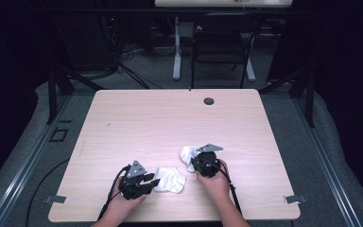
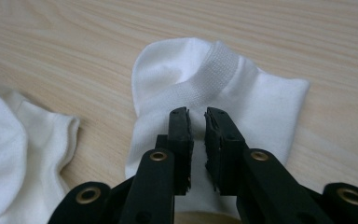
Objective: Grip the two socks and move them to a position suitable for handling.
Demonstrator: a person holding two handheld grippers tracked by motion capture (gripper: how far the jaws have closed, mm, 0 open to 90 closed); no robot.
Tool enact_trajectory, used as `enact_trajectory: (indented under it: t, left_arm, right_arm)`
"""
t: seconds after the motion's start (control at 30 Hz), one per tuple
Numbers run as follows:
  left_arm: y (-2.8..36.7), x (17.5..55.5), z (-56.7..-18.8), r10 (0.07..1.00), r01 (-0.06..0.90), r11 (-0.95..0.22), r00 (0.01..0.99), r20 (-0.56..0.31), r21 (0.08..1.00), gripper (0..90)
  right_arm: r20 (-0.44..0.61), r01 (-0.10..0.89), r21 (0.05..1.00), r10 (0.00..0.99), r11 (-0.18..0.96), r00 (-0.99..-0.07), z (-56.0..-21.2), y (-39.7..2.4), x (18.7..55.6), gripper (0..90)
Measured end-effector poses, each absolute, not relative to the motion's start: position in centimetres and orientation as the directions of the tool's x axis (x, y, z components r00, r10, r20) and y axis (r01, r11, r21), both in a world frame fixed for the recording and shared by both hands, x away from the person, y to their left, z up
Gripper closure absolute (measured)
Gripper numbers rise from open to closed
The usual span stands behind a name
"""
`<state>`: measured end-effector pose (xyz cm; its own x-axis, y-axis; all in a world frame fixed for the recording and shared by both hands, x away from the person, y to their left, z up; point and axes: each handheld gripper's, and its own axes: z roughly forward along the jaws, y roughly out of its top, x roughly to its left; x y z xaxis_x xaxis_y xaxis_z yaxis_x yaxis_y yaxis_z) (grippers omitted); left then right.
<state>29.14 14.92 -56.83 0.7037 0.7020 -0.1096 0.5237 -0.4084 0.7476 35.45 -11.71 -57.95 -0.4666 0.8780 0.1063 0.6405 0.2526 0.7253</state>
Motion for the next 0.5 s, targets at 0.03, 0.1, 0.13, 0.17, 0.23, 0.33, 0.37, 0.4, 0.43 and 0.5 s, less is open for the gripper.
enact_trajectory:
  t: [0.03,0.1,0.13,0.17,0.23,0.33,0.37,0.4,0.43,0.5]
  left_arm:
    - [14.9,29.1,-56.8,0.701,0.523,-0.410,0.705,-0.109,0.747,65.3]
    - [14.8,29.1,-56.9,0.702,0.526,-0.407,0.703,-0.113,0.747,65.3]
    - [14.8,29.1,-56.9,0.700,0.523,-0.410,0.705,-0.110,0.747,65.3]
    - [14.8,29.1,-56.9,0.699,0.521,-0.413,0.707,-0.107,0.747,65.3]
    - [14.7,29.1,-56.9,0.699,0.523,-0.413,0.707,-0.109,0.746,65.2]
    - [14.7,29.1,-56.9,0.698,0.521,-0.414,0.708,-0.107,0.746,65.1]
    - [14.7,29.1,-56.9,0.697,0.519,-0.415,0.709,-0.105,0.748,65.0]
    - [14.7,29.0,-56.9,0.698,0.517,-0.415,0.709,-0.104,0.749,64.9]
    - [14.8,29.0,-56.8,0.696,0.516,-0.415,0.710,-0.103,0.750,64.8]
    - [14.8,29.1,-56.8,0.699,0.516,-0.412,0.708,-0.103,0.751,64.5]
  right_arm:
    - [0.098,0.636,0.725,0.875,0.264,-0.475,-57.9,-11.4,35.6,80.3]
    - [0.091,0.630,0.728,0.872,0.271,-0.481,-58.0,-11.0,35.8,80.3]
    - [0.091,0.627,0.731,0.872,0.269,-0.481,-58.0,-10.8,36.0,80.3]
    - [0.091,0.630,0.728,0.873,0.270,-0.479,-58.0,-10.7,36.1,80.3]
    - [0.088,0.636,0.722,0.875,0.273,-0.476,-57.9,-10.5,36.5,79.7]
    - [0.085,0.638,0.722,0.881,0.268,-0.466,-57.7,-10.3,36.6,75.9]
    - [0.085,0.640,0.721,0.883,0.266,-0.462,-57.5,-10.5,36.5,75.1]
    - [0.082,0.635,0.726,0.883,0.264,-0.461,-57.2,-10.6,36.2,74.4]
    - [0.076,0.629,0.729,0.882,0.269,-0.464,-56.9,-10.7,36.0,73.9]
    - [0.054,0.606,0.741,0.875,0.288,-0.482,-56.0,-11.0,35.1,73.3]
